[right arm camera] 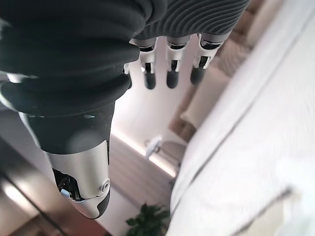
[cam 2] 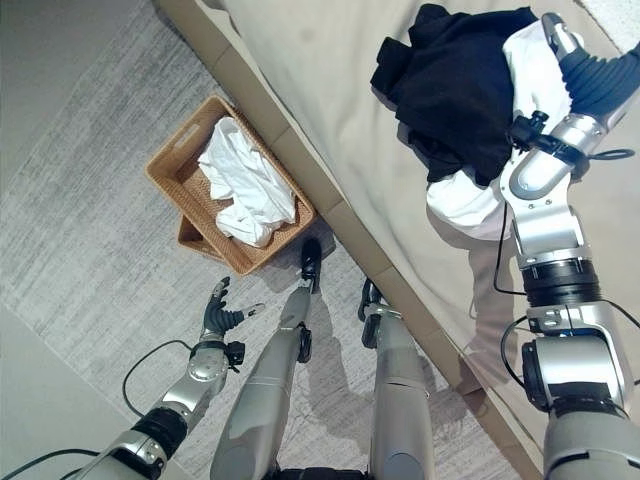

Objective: Pick up clothes into the bucket

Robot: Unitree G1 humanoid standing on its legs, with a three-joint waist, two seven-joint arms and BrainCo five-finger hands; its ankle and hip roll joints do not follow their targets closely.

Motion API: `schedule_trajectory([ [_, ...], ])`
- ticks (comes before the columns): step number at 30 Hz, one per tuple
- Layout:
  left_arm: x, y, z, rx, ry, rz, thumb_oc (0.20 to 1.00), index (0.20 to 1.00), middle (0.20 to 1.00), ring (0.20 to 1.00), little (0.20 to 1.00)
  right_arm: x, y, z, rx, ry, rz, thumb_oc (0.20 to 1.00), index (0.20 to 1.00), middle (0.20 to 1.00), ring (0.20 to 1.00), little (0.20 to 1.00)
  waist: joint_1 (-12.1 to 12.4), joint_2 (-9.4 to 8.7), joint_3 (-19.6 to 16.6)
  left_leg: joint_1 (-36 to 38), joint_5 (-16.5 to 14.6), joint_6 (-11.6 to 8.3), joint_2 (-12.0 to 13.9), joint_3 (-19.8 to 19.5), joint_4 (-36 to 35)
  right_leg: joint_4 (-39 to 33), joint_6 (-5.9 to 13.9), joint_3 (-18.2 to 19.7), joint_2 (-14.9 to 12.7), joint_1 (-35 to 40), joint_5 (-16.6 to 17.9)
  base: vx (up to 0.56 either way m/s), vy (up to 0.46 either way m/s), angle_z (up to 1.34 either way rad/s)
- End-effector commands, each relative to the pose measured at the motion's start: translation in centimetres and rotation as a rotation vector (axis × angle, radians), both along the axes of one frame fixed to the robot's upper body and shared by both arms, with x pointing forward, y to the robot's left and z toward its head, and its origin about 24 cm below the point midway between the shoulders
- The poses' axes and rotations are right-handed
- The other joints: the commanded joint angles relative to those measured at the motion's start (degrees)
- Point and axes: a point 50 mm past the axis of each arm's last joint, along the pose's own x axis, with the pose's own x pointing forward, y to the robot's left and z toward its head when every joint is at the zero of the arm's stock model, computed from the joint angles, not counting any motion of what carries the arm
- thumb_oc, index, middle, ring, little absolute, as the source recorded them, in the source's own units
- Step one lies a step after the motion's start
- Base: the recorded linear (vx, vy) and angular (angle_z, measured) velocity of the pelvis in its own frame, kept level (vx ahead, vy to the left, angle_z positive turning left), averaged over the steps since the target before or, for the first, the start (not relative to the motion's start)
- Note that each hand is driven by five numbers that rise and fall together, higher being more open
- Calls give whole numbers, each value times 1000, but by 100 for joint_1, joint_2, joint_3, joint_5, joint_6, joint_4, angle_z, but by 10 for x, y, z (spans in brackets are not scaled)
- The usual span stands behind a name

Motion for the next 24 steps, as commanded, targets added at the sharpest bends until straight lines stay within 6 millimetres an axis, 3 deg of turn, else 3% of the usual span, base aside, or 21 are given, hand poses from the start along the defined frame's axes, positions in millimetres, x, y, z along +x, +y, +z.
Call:
schedule_trajectory([
  [1,-3,6,0,40,-24,31,1000,1000,1000,1000,1000,-20,3,37,-146,-139,-71,1000,1000,1000,1000,1000,33,-174,-25,545,-887,-123,234,-37,417,-1266,777,263,-397,462,1101,-18,20,-4],
  [5,-4,10,-2,41,-19,33,1000,1000,1000,1000,1000,-13,9,39,-215,-69,-50,1000,1000,1000,1000,1000,59,-190,-25,509,-870,-125,234,-20,427,-1295,776,275,-381,444,1134,-6,6,-1],
  [9,-8,16,-5,52,-6,30,1000,1000,1000,1000,1000,3,9,51,-439,128,-190,1000,1000,1000,1000,1000,150,-258,-25,439,-842,-143,230,-19,449,-1349,767,253,-378,447,1192,0,0,0],
  [12,-9,16,-6,46,0,27,1000,1000,1000,1000,1000,11,9,56,-501,174,-252,1000,1000,1000,1000,1000,162,-258,-25,407,-830,-147,231,-31,450,-1373,761,242,-371,435,1212,0,0,0],
  [14,-10,18,-6,63,1,4,1000,1000,1000,1000,1000,20,9,59,-682,292,-376,1000,1000,1000,1000,1000,219,-293,-25,379,-814,-153,234,-51,449,-1403,765,205,-370,440,1236,0,0,0],
  [17,-10,18,-6,71,6,-14,1000,1000,1000,1000,1000,35,23,63,-825,412,-387,1000,1000,1000,1000,1000,269,-318,-25,334,-779,-172,236,-79,443,-1436,762,160,-365,430,1270,0,0,0],
  [21,-8,18,-5,60,11,-20,1000,1000,1000,1000,1000,52,31,59,-834,555,-320,1000,1000,1000,1000,1000,292,-357,-25,284,-760,-183,238,-104,441,-1457,747,142,-349,408,1284,5,-12,5],
  [23,-5,17,-5,31,21,-40,1000,1000,1000,1000,1000,68,26,50,-756,721,-248,1000,1000,1000,1000,1000,329,-385,-25,243,-728,-193,250,-120,428,-1478,735,107,-351,396,1306,0,0,0],
  [24,-5,17,-5,30,21,-39,1000,1000,1000,1000,1000,68,27,50,-757,720,-248,1000,1000,1000,1000,1000,323,-382,-25,241,-727,-194,250,-121,428,-1479,734,106,-351,394,1306,0,0,0],
])
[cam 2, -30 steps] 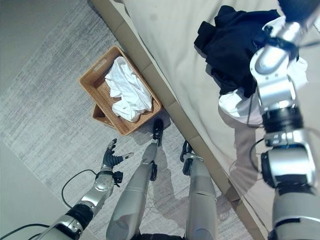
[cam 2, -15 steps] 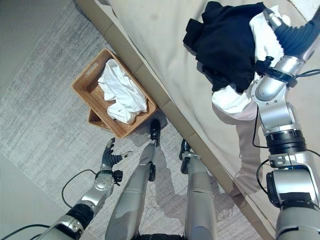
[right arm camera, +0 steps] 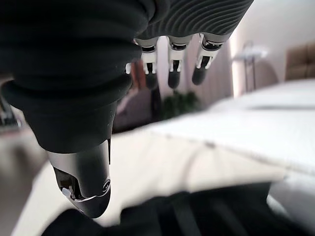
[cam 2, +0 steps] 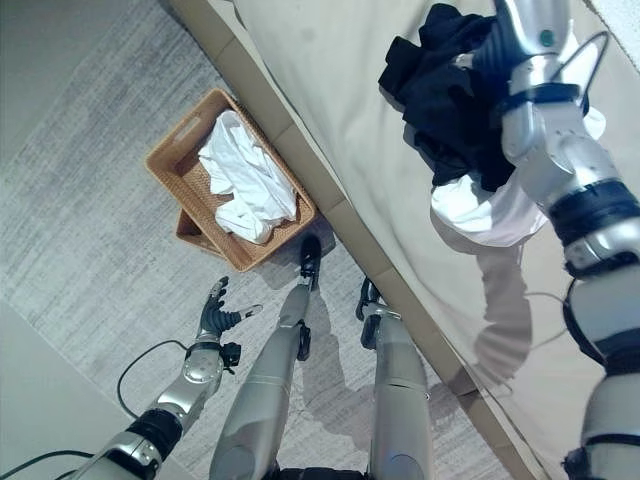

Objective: Pick up clothes into the bucket

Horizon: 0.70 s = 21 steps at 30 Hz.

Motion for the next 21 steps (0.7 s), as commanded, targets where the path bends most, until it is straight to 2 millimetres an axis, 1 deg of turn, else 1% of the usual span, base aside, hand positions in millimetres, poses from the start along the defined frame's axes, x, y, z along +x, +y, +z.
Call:
schedule_trajectory([
  [1,-2,9,-3,8,21,-9,1000,1000,1000,1000,1000,4,-17,16,115,102,-49,1000,1000,1000,1000,1000,168,-282,-14,385,-760,-225,190,-52,309,-1413,666,208,-425,402,1266,18,-13,4],
  [2,1,5,-4,-7,32,-28,1000,1000,1000,1000,1000,10,-28,5,171,174,-91,1000,1000,1000,1000,1000,201,-275,-14,372,-738,-233,191,-72,296,-1419,661,193,-414,394,1266,18,-13,4],
  [3,1,5,-4,-8,31,-28,1000,1000,1000,1000,1000,10,-27,6,171,173,-91,1000,1000,1000,1000,1000,199,-273,-14,371,-738,-234,191,-73,296,-1419,660,192,-414,394,1266,95,-42,7],
  [4,1,3,-6,-18,45,-35,1000,1000,1000,1000,1000,14,-29,-5,188,234,-110,1000,1000,1000,1000,1000,205,-290,-14,524,-862,-259,190,-99,247,-1359,707,233,-408,500,1072,14,-8,7],
  [5,3,3,-3,-16,35,-36,1000,1000,1000,1000,1000,14,-29,-2,190,224,-110,1000,1000,1000,1000,1000,214,-275,-14,358,-714,-237,190,-91,269,-1421,657,174,-409,381,1260,96,-34,3],
  [6,2,1,-5,-27,46,-41,1000,1000,1000,1000,1000,16,-36,-14,243,265,-130,1000,1000,1000,1000,1000,222,-273,-14,503,-856,-259,188,-102,235,-1372,706,230,-403,487,1072,-59,31,-3],
  [7,5,1,-2,-25,36,-42,1000,1000,1000,1000,1000,15,-36,-11,245,255,-129,1000,1000,1000,1000,1000,235,-260,-14,336,-709,-237,188,-93,257,-1433,656,171,-403,367,1260,92,-30,-2],
  [8,5,0,-3,-30,40,-50,1000,1000,1000,1000,1000,17,-40,-22,242,304,-155,1000,1000,1000,1000,1000,244,-256,-14,479,-854,-254,184,-102,233,-1363,702,223,-404,458,1065,0,0,0],
  [9,5,0,-3,-30,40,-50,1000,1000,1000,1000,1000,17,-40,-22,241,304,-155,1000,1000,1000,1000,1000,244,-255,-14,478,-854,-254,184,-102,234,-1363,702,223,-403,457,1065,84,-37,2],
  [11,7,-3,-2,-41,41,-69,1000,1000,1000,1000,1000,18,-49,-33,291,364,-184,1000,1000,1000,1000,1000,277,-230,-14,416,-852,-244,176,-112,241,-1374,701,219,-395,407,1077,0,0,0],
  [14,7,-4,-1,-48,44,-81,1000,1000,1000,1000,1000,17,-56,-38,310,403,-219,1000,1000,1000,1000,1000,293,-203,-14,386,-837,-240,172,-131,223,-1377,695,218,-387,366,1075,0,0,0],
  [17,9,-8,0,-53,44,-114,1000,1000,1000,1000,1000,12,-77,-53,349,482,-324,1000,1000,1000,1000,1000,339,-125,-14,334,-799,-249,174,-146,186,-1374,685,208,-380,297,1067,0,0,0],
  [21,11,-11,2,-59,46,-130,1000,1000,1000,1000,1000,10,-83,-55,362,502,-360,1000,1000,1000,1000,1000,362,-87,-14,309,-795,-247,172,-151,183,-1353,681,215,-384,247,1061,0,0,0],
])
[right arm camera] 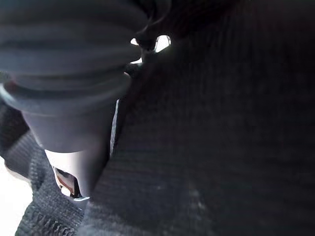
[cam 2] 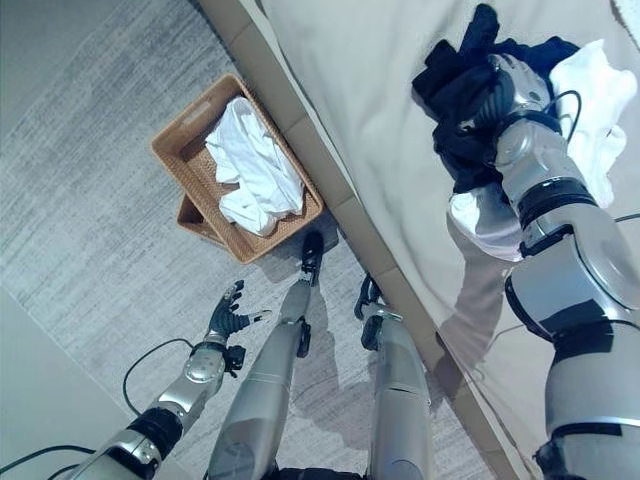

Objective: Pick up clothes into the bucket

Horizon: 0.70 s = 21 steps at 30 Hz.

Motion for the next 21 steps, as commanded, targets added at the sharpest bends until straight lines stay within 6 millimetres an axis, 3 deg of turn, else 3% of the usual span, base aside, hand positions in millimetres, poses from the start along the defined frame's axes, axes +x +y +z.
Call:
schedule_trajectory([
  [1,10,-4,4,-19,3,-17,1000,1000,1000,1000,1000,-12,-38,-11,16,101,-167,1000,1000,1000,1000,1000,96,4,32,511,-792,-238,179,-43,194,-1387,671,288,-368,448,1048,0,0,0],
  [2,10,-4,4,-19,3,-17,1000,1000,1000,1000,1000,-12,-38,-11,16,101,-168,1000,1000,1000,1000,1000,97,4,32,510,-793,-238,179,-43,195,-1387,671,289,-368,447,1048,0,0,0],
  [3,11,-5,5,-20,2,-20,1000,1000,1000,1000,1000,-11,-34,-10,27,94,-152,627,627,627,627,627,93,15,32,484,-784,-239,179,-41,193,-1388,665,307,-355,410,1050,0,0,0],
  [4,12,-5,5,-20,2,-19,1000,1000,1000,1000,1000,-11,-34,-9,27,94,-152,354,354,354,354,354,94,13,32,482,-784,-239,179,-40,194,-1386,665,308,-355,407,1050,0,0,0],
  [5,12,-4,6,-20,1,-14,1000,1000,1000,1000,1000,-9,-29,-5,24,80,-131,200,200,200,200,200,90,9,32,479,-782,-239,181,-36,186,-1383,664,314,-350,398,1052,0,0,0],
  [8,12,-5,6,-23,-3,-14,1000,1000,1000,1000,1000,-7,-23,-2,36,48,-102,200,200,200,200,200,75,-3,32,470,-784,-241,186,-30,190,-1377,665,327,-346,381,1053,0,0,0],
  [15,10,3,8,-32,-26,33,1000,1000,1000,1000,1000,-5,18,36,134,-173,158,200,200,200,200,200,-52,-155,32,497,-889,-240,175,-17,368,-1367,663,434,-321,439,1054,-3,-1,0],
  [17,7,9,12,-40,-50,54,1000,1000,1000,1000,1000,-13,30,59,127,-264,251,200,200,200,200,200,-105,-238,32,488,-962,-233,155,12,517,-1349,658,471,-315,482,1057,-39,-9,-3],
  [18,6,12,12,-42,-55,66,1000,1000,1000,1000,1000,-18,32,67,123,-301,271,200,200,200,200,200,-125,-283,32,497,-1001,-227,142,26,584,-1343,654,480,-314,514,1056,-107,17,-2],
  [19,9,12,15,-41,-66,65,1000,1000,1000,1000,1000,-19,32,71,123,-312,270,200,200,200,200,200,-117,-277,32,331,-845,-204,138,42,593,-1401,607,420,-322,387,1240,-111,29,0],
  [21,7,19,20,-47,-99,86,1000,1000,1000,1000,1000,-33,35,93,120,-416,325,200,200,200,200,200,-177,-365,32,368,-959,-191,114,68,793,-1382,610,467,-316,477,1258,-85,21,1],
])
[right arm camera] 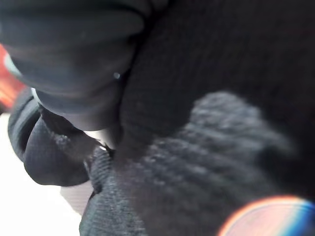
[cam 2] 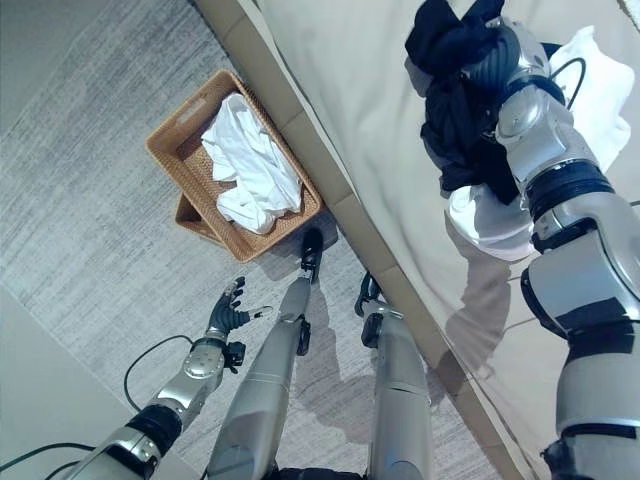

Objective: Pick up clothes into the bucket

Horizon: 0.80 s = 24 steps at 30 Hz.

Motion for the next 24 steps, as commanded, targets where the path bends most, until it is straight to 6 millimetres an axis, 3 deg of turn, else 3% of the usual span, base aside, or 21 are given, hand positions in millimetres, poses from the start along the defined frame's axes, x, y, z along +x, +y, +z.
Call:
schedule_trajectory([
  [1,1,20,12,-5,-78,81,1000,1000,1000,1000,1000,-29,-4,55,26,-259,66,200,200,200,200,200,-59,-394,35,423,-1004,-182,107,17,726,-1443,607,437,-310,541,1262,-31,4,-2],
  [4,0,23,16,2,-98,90,1000,1000,1000,1000,1000,-41,-8,68,60,-347,81,200,200,200,200,200,-85,-457,35,565,-1104,-182,96,41,833,-1429,605,461,-304,740,1247,-51,7,-2],
  [5,1,26,25,6,-144,85,1000,1000,1000,1000,1000,-53,-15,78,99,-448,88,200,200,200,200,200,-113,-502,35,762,-1203,-175,94,61,957,-1413,605,479,-297,974,1228,0,0,0],
  [10,1,36,44,31,-233,84,1000,1000,1000,1000,1000,-71,-14,89,93,-569,122,200,200,200,200,200,-118,-582,35,1257,-1383,-154,126,129,1091,-1417,603,507,-270,1490,1179,-31,17,-5],
  [12,2,37,71,23,-346,34,1000,1000,1000,1000,1000,-80,-16,95,104,-618,134,200,200,200,200,200,-132,-630,35,1789,-1563,-119,149,211,1201,-1442,609,552,-238,2043,1123,1,42,-24],
  [14,1,38,76,14,-365,22,1000,1000,1000,1000,1000,-80,-16,95,94,-615,134,200,200,200,200,200,-133,-645,35,1930,-1570,-107,162,237,1198,-1485,609,574,-228,2185,1154,-6,39,-16],
  [16,1,39,95,-12,-431,-28,1000,1000,1000,1000,1000,-83,-15,97,96,-629,143,200,200,200,200,200,-160,-665,33,2301,-1640,-113,190,310,1216,-1565,625,616,-186,2588,1152,21,41,-15],
  [19,0,39,120,-67,-512,-99,1000,1000,1000,1000,1000,-79,-9,91,83,-584,185,200,200,200,200,200,-218,-698,-318,2707,-1648,-142,249,396,1044,-1831,646,645,-112,2994,1186,68,7,-21],
  [22,2,26,159,-111,-610,-264,1000,1000,1000,1000,1000,-69,-1,74,76,-481,237,200,200,200,200,200,-323,-685,-804,3174,-1591,-193,320,489,648,-2192,680,590,-30,3464,1193,90,-19,-21],
  [23,2,26,159,-111,-610,-265,1000,1000,1000,1000,1000,-70,-2,74,77,-482,237,200,200,200,200,200,-324,-688,-808,3166,-1550,-191,317,487,620,-2227,679,586,-31,3461,1232,58,-15,-3],
  [24,5,15,176,-121,-644,-356,1000,1000,1000,1000,1000,-63,1,65,72,-418,255,200,200,200,200,200,-364,-653,-1045,3401,-1530,-212,360,520,435,-2374,696,570,18,3675,1194,34,0,-4],
])
